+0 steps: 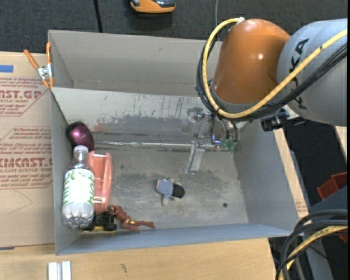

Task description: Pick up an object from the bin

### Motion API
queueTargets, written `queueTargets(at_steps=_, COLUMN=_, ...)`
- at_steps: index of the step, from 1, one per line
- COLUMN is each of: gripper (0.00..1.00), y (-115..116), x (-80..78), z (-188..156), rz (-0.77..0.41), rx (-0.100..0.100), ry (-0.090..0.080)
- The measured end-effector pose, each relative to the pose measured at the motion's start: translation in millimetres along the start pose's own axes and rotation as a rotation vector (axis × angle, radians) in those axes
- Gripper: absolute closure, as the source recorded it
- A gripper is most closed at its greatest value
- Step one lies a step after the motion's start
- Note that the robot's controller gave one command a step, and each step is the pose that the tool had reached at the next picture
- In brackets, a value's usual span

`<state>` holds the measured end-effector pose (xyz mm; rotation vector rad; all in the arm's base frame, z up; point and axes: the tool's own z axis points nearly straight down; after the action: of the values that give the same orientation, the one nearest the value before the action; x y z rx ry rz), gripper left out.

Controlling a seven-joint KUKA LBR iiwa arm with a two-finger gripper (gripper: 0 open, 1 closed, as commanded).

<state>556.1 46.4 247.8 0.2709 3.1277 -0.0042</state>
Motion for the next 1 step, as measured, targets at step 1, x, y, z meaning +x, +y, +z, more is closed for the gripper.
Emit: queueTargets(at_steps=1, gripper=0.00, y=20.0, x=25.6, z=36.0, rz=-0.150, rx=-0.004, ry=-0.005)
